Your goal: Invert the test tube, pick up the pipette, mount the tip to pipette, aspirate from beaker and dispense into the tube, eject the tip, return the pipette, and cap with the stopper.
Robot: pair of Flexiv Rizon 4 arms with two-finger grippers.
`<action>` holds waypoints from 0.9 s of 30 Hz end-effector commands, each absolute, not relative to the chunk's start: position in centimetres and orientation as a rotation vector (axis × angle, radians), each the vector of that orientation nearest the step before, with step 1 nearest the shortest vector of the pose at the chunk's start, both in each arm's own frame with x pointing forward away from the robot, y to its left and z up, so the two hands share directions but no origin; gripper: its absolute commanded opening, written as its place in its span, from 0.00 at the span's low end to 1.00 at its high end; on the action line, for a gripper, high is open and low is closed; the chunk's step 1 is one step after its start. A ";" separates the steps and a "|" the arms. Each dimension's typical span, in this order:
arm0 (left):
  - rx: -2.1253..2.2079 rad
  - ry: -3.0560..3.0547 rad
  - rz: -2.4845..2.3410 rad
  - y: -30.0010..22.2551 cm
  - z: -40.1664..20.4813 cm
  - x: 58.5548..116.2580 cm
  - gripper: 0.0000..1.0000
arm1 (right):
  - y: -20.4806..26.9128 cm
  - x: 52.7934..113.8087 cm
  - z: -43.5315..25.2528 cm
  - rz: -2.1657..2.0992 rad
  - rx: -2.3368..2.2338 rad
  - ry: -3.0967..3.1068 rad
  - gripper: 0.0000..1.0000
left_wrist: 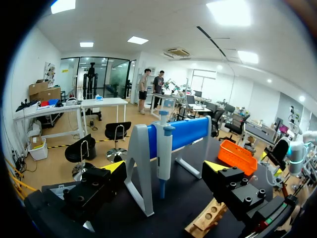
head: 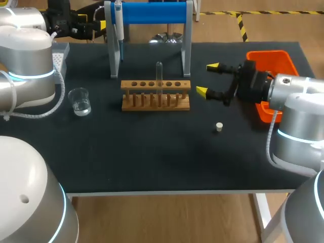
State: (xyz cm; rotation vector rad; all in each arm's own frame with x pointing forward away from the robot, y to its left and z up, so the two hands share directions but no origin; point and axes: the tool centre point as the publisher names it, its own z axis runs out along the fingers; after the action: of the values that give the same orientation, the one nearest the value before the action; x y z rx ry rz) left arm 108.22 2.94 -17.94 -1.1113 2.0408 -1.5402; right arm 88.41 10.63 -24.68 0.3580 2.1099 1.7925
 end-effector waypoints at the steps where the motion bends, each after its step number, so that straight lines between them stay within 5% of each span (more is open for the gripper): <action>1: -1.110 2.038 -1.543 3.0 -18.0 108.3 1.00 | 10.6 88.4 -24.7 1.791 0.358 2.112 1.00; 15: -0.657 1.984 -1.585 -3.9 -20.8 92.6 1.00 | 10.6 88.4 -24.7 1.791 0.358 2.112 1.00; 27: -0.542 2.049 -1.605 -6.6 -24.1 88.0 1.00 | 10.6 88.4 -24.7 1.791 0.358 2.112 1.00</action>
State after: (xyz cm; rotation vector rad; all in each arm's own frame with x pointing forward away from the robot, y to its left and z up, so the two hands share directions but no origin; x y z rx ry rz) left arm 88.64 -6.32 -23.44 -0.5644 2.1322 -1.5352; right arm 88.44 10.62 -24.67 0.3578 2.1115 1.7929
